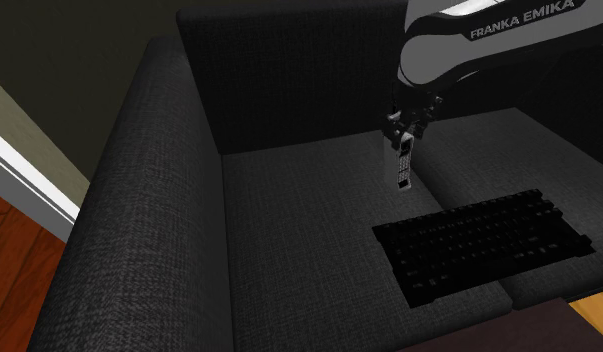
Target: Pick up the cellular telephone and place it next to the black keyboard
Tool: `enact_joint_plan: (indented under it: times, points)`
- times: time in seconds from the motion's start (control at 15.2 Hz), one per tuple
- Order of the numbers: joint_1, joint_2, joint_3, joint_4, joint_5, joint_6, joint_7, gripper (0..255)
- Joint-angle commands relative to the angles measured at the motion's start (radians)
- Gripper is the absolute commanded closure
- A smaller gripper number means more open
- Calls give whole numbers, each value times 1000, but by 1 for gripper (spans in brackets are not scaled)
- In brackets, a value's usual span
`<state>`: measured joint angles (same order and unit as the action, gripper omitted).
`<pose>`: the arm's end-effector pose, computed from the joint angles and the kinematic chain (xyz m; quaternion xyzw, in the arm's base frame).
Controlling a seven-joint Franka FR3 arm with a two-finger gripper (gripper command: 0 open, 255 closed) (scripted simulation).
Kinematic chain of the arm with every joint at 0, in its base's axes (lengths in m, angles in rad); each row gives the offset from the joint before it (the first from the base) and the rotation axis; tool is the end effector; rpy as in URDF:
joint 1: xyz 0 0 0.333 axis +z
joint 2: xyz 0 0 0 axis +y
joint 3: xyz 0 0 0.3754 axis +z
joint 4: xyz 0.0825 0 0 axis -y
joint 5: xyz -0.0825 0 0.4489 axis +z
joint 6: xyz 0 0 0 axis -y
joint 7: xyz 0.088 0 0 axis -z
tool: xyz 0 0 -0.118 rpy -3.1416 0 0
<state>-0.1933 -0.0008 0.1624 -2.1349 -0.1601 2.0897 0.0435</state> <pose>0.5883 -0.0276 0.4174 0.9974 0.0041 -0.0217 0.0687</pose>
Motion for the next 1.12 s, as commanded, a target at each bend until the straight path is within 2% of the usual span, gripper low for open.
enact_joint_plan:
  times: [0.0,0.26,0.53,1.06]
  points:
    - [0,0,0,0,0,0,0,0]
    - [0,0,0,0,0,0,0,0]
    - [7,-38,7,86,17,-123,-11,0]
    - [7,-38,7,86,17,-123,-11,0]
